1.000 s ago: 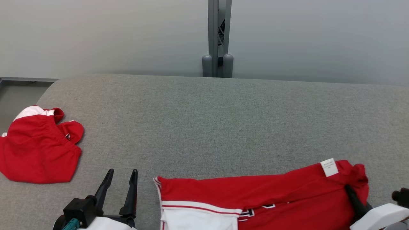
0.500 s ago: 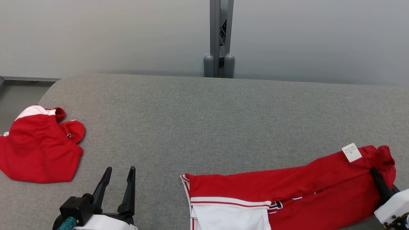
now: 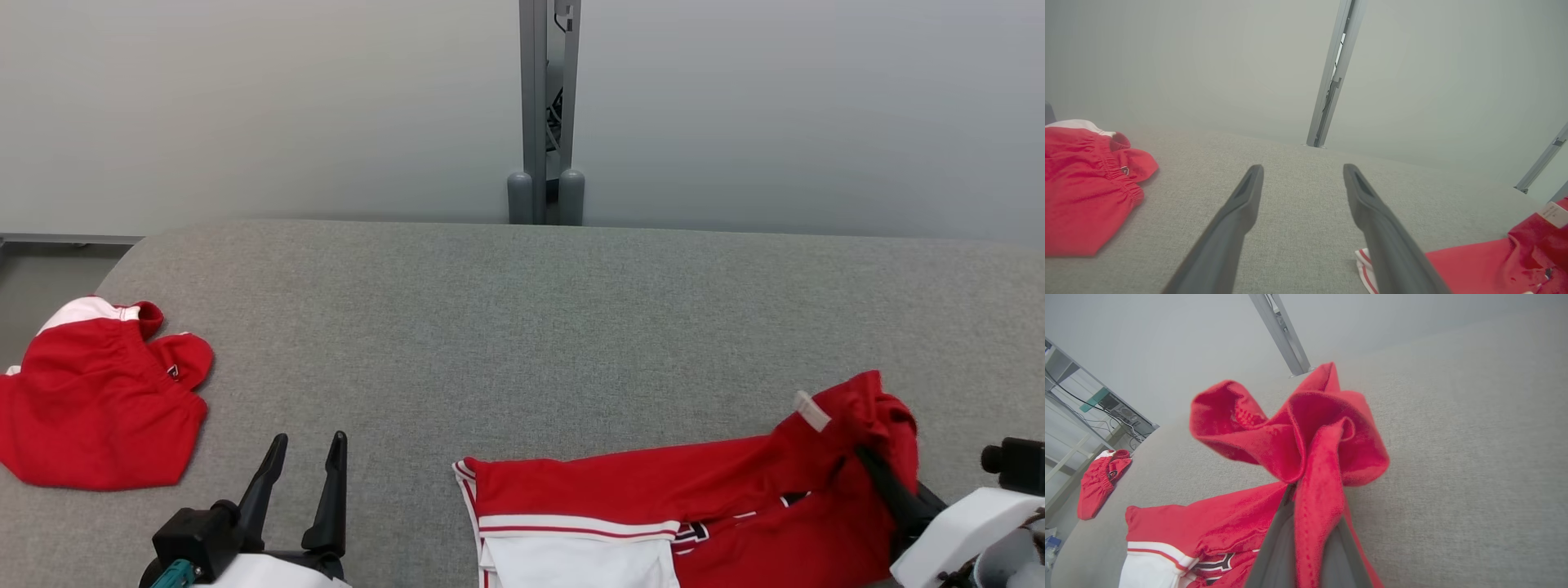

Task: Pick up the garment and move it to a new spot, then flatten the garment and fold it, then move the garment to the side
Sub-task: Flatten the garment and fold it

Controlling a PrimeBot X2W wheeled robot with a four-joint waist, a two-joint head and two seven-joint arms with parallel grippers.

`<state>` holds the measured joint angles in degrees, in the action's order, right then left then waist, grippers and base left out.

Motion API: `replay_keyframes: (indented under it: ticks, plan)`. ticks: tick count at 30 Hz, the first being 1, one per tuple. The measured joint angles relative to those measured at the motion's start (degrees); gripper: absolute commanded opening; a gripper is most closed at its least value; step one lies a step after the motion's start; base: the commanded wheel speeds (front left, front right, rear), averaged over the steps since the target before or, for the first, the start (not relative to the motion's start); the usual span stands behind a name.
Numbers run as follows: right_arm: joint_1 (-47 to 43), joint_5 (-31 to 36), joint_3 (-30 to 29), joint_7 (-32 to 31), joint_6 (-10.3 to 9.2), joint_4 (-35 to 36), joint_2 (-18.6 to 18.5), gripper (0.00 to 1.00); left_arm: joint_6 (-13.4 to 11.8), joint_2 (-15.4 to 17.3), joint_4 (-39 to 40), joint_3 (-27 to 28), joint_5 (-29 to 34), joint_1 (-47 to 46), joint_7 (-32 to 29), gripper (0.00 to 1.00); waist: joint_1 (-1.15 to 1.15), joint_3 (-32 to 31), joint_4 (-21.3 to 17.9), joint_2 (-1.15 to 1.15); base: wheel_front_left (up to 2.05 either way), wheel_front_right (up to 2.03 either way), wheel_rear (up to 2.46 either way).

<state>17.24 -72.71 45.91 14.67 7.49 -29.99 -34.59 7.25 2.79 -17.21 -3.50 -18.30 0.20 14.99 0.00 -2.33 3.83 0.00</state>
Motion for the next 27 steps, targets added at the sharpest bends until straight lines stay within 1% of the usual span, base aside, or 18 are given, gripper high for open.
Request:
replay_keyframes:
  ticks: [5,11,14,21,27]
  plan:
    - [-0.2,-2.4,3.0,-1.4,0.00,5.6,0.6,0.00,-0.3,0.0,0.1,0.3,-1.0,0.3,0.0,1.00,0.00,-0.7,-0.4,0.00,0.00,0.00,0.00]
    - [-0.4,-5.9,5.9,-4.0,0.00,11.6,2.3,0.00,-0.3,0.0,0.0,0.2,-1.5,0.4,0.0,1.00,0.00,-1.1,-0.5,0.00,0.00,0.00,0.00]
    - [-0.4,-6.0,7.5,-4.8,0.00,12.7,3.0,0.00,-0.3,0.0,0.0,0.2,-1.8,0.4,0.0,1.00,0.00,-1.1,-0.3,0.00,0.00,0.00,0.00]
    - [-0.1,-9.1,9.4,-5.9,0.00,14.9,6.8,0.00,-0.7,0.0,-0.2,0.2,-3.0,0.4,0.0,1.00,0.00,-1.5,0.7,0.00,0.00,0.00,0.00]
    - [0.6,-9.9,11.1,-6.1,0.00,13.9,10.2,0.00,-0.8,0.0,-0.3,-0.1,-3.6,0.4,0.0,1.00,0.00,-1.7,2.0,0.00,0.00,0.00,0.00]
